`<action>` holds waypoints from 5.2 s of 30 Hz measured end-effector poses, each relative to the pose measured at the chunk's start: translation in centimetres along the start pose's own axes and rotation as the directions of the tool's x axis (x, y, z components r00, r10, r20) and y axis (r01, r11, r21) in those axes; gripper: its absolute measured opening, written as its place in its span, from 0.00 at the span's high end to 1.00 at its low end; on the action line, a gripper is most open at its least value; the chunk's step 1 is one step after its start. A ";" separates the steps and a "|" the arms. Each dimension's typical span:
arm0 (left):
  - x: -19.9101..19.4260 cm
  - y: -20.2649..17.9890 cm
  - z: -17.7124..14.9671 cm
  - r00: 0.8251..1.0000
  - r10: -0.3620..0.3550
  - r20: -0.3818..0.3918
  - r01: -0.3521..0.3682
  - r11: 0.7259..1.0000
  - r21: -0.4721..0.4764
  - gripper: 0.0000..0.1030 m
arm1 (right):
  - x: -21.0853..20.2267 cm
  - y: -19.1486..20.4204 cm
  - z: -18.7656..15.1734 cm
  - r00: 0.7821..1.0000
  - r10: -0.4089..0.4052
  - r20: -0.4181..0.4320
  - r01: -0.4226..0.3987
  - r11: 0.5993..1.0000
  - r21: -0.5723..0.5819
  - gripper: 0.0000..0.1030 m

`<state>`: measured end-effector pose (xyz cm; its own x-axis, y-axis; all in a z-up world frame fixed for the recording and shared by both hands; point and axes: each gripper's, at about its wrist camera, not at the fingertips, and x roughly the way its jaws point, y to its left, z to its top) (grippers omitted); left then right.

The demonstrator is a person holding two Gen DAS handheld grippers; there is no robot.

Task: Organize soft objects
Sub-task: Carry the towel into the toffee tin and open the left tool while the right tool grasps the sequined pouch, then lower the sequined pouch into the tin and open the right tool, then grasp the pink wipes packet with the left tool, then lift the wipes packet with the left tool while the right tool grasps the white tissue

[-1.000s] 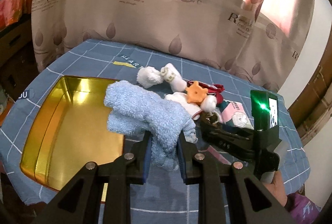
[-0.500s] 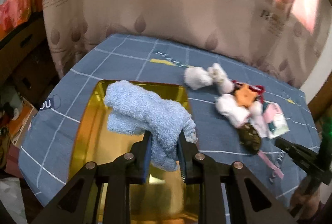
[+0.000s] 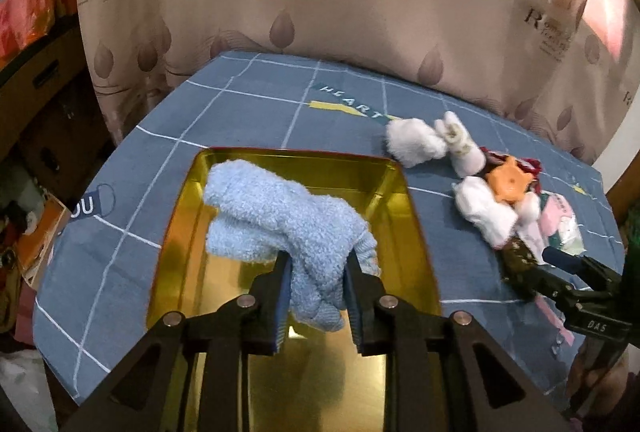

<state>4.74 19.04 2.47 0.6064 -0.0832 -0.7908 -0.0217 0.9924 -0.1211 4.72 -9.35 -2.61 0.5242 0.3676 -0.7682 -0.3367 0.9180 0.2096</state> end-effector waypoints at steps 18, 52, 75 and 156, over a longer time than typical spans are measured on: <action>-2.1 2.1 -0.1 0.992 0.126 0.029 -0.124 0.991 -0.053 0.47 | -1.7 0.9 0.8 0.993 0.121 -0.012 -0.120 0.992 0.050 0.83; -9.0 2.3 -9.9 0.968 0.249 0.026 -0.241 0.953 -0.182 0.42 | 8.7 17.4 10.4 0.970 0.229 -0.087 -0.238 0.964 -0.121 0.36; -9.0 -10.5 -10.9 0.999 0.000 0.037 -0.005 0.991 0.131 0.42 | -10.9 -17.7 -7.3 0.871 -0.472 0.141 0.452 0.879 0.152 0.05; -5.4 -15.8 -6.9 0.953 -0.298 -0.044 0.299 0.954 0.018 0.58 | 0.3 -8.7 2.8 0.996 -0.073 -0.045 0.078 0.990 0.115 0.03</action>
<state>-3.67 3.15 4.51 0.5498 -0.3793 -0.7443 0.1752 0.9235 -0.3412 10.02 -16.84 -2.98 0.5120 0.2924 -0.8077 -0.2026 0.9549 0.2172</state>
